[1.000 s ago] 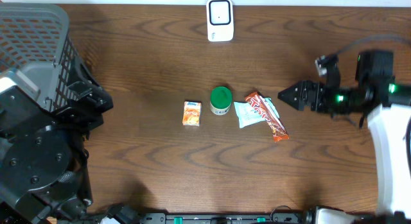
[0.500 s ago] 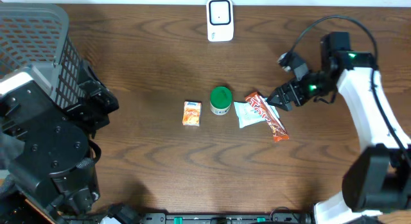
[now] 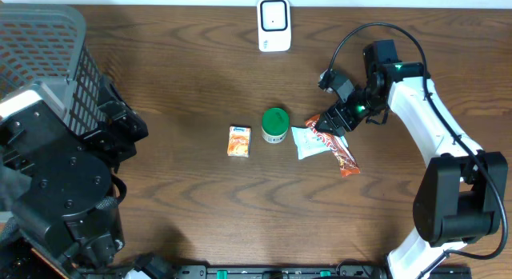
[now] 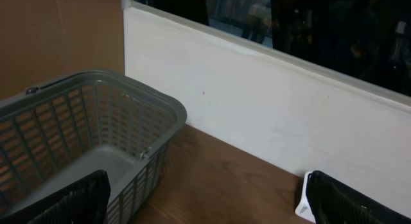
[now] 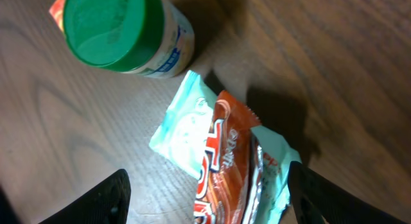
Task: Scan the item barcode
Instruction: 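Reach the right gripper over the TOP bar on the wipes pack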
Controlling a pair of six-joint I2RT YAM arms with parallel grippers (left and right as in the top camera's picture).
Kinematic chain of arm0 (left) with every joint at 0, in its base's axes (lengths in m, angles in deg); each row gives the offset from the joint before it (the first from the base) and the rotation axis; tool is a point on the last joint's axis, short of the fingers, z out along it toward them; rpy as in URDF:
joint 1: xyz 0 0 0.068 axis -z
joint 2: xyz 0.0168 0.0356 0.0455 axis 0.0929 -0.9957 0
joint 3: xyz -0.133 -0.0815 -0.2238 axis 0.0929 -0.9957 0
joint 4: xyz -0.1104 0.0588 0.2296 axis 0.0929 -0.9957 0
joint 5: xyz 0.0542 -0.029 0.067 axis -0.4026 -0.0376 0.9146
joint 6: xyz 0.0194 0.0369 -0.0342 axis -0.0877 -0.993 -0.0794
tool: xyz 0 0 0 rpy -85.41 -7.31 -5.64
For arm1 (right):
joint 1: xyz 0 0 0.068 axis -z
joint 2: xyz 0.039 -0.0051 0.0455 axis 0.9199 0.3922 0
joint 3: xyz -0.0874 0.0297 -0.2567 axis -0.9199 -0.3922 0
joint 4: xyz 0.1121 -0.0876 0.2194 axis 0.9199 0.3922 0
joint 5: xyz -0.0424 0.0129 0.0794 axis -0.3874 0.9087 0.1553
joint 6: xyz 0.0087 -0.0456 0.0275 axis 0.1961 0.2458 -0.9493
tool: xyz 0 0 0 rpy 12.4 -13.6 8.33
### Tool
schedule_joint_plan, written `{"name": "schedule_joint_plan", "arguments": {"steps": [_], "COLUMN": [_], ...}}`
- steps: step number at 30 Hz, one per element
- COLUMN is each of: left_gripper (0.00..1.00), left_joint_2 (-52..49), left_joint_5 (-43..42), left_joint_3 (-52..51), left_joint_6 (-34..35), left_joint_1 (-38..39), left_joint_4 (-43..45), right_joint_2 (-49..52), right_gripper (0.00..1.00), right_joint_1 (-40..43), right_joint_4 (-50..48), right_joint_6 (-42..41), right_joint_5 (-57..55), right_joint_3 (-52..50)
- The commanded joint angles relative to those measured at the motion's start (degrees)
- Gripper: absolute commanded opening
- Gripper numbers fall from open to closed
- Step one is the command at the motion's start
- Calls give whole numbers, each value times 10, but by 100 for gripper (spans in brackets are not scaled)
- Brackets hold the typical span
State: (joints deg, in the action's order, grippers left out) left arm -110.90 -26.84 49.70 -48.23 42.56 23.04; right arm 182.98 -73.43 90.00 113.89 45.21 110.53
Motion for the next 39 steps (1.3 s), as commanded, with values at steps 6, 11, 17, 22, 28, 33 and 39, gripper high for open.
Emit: {"name": "schedule_joint_plan", "arguments": {"steps": [6, 11, 17, 22, 28, 33, 39], "left_gripper": [98, 98, 98, 98, 98, 98, 98], "left_joint_2": [-1, -1, -1, -1, -1, -1, -1], "left_joint_5": [14, 14, 14, 14, 14, 14, 15], "left_joint_3": [-1, -1, -1, -1, -1, -1, -1], "left_joint_6": [3, 3, 3, 3, 3, 3, 3], "left_joint_1": [-2, -2, -2, -2, -2, -2, -2], "left_joint_4": [-2, -2, -13, -17, -17, -17, -19], "right_joint_2": [10, 38, 74, 84, 84, 82, 82], "right_gripper": [78, 68, 61, 48, 10, 1, 1], "right_joint_1": [-4, -10, -11, -11, -11, -11, -11], "right_joint_4": [-26, -25, -26, -34, -38, -17, 39], "right_joint_6": [10, 10, 10, 10, 5, -3, -47], "right_joint_5": [-16, -15, 3, 3, 3, 2, -63], "right_joint_3": [9, 9, 9, 9, 11, 33, 87]}}
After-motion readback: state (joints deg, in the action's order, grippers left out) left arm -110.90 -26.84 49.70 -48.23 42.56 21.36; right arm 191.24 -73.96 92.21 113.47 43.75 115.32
